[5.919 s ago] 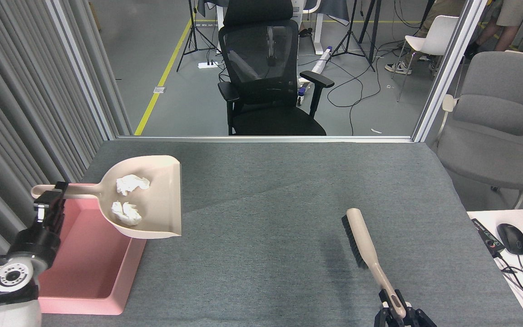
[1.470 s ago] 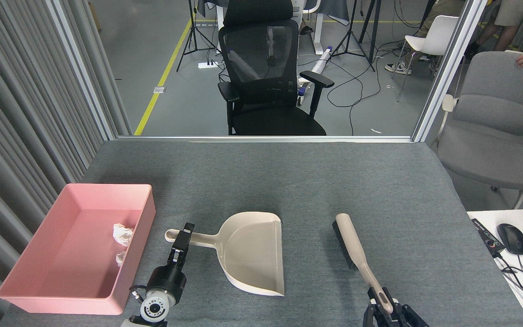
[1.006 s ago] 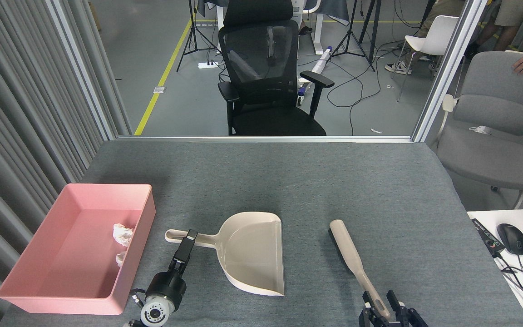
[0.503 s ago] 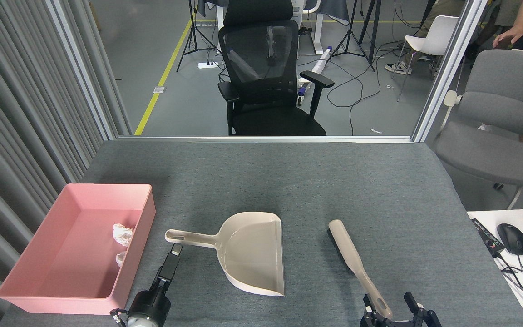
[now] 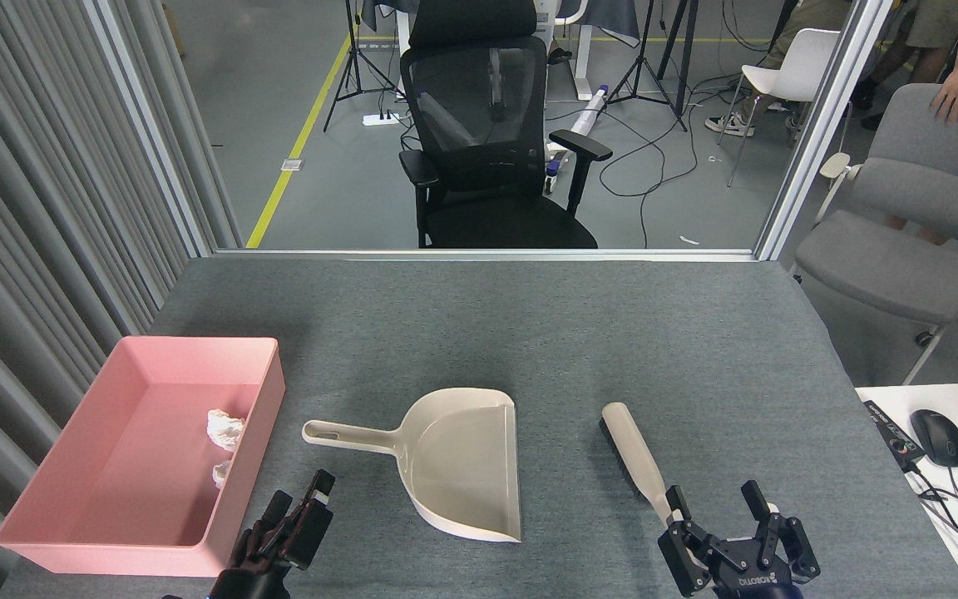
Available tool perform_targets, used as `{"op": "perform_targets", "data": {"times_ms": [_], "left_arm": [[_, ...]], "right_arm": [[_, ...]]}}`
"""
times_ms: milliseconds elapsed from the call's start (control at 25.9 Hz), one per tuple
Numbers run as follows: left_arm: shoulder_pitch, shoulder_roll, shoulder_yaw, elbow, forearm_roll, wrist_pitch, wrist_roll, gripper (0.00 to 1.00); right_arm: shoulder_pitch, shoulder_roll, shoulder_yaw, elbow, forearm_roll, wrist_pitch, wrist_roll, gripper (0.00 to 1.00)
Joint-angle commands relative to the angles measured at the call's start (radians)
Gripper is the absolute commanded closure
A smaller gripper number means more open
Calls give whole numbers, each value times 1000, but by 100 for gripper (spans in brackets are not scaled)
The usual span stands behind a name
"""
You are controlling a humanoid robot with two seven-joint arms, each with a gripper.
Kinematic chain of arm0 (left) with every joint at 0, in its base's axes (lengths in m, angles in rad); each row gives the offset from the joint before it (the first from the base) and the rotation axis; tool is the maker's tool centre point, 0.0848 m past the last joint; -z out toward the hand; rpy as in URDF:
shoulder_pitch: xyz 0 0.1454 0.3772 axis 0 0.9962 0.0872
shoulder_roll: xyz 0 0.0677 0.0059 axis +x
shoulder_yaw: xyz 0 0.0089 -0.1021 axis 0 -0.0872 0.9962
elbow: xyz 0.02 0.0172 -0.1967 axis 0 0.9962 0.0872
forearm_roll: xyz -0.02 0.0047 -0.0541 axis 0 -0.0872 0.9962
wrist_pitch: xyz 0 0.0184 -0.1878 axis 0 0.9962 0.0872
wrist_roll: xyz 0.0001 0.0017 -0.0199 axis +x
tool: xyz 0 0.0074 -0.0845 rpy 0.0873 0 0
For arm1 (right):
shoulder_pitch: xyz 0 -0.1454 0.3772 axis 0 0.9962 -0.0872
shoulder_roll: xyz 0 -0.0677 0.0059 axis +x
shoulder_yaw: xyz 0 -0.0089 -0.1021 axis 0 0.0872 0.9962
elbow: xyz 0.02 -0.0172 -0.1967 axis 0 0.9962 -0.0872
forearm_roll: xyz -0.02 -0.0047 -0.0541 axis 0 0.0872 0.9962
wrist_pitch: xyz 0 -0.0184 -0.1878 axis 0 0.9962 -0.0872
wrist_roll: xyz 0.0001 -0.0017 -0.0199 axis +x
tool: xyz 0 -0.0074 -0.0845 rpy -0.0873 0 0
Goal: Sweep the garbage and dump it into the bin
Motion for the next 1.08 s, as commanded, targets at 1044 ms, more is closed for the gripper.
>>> {"op": "perform_targets", "data": {"times_ms": [1044], "left_arm": [[20,6,109,-166,-630,13,214,1]], "right_arm": [[-139,120,33,70,192,134,32,2]]}}
